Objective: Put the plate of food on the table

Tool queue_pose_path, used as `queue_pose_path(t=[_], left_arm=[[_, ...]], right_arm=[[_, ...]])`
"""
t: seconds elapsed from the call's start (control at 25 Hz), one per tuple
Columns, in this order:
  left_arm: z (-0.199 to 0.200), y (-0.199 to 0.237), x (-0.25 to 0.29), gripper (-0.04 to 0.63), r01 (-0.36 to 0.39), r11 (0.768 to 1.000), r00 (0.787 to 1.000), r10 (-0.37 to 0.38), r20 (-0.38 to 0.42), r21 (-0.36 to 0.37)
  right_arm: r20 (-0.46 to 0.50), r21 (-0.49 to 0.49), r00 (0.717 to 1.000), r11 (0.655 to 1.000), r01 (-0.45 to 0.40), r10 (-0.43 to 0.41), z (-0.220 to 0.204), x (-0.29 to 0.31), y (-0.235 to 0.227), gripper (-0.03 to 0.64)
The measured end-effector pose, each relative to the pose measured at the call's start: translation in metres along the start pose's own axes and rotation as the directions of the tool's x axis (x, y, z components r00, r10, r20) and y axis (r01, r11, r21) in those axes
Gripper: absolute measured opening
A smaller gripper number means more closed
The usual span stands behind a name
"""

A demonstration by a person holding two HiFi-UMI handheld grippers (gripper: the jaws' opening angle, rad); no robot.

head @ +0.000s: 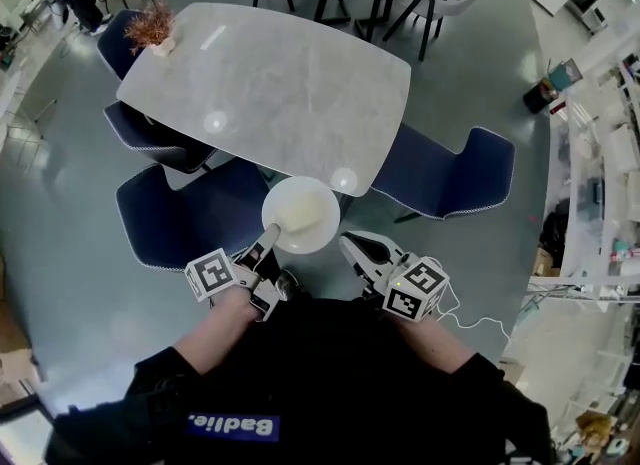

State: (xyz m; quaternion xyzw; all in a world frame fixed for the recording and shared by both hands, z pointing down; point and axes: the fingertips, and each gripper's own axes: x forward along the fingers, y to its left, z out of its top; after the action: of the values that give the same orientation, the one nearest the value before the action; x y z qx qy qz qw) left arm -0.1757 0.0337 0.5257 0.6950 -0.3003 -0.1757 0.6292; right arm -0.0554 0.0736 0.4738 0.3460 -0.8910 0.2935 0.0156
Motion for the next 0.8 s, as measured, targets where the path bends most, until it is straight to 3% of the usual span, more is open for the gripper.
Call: queue_pose_path(t=[0.4, 0.8], left_arm=[[0.046, 0.014, 0.015, 0.012, 0.0, 1.0, 0.999, 0.0, -0.037, -0.019], [0.068, 0.012, 0.063, 0.012, -0.019, 1.0, 1.0, 0.019, 0.002, 0.015]], right_arm=[[0.012, -0.004, 0.999, 0.999, 0.045, -0.045, 0.02, 0.041, -0.006, 0.009], [0.025, -0.002, 0.999, 1.0, -0.022, 0.023, 0.041, 0.056, -0.05, 0.009]])
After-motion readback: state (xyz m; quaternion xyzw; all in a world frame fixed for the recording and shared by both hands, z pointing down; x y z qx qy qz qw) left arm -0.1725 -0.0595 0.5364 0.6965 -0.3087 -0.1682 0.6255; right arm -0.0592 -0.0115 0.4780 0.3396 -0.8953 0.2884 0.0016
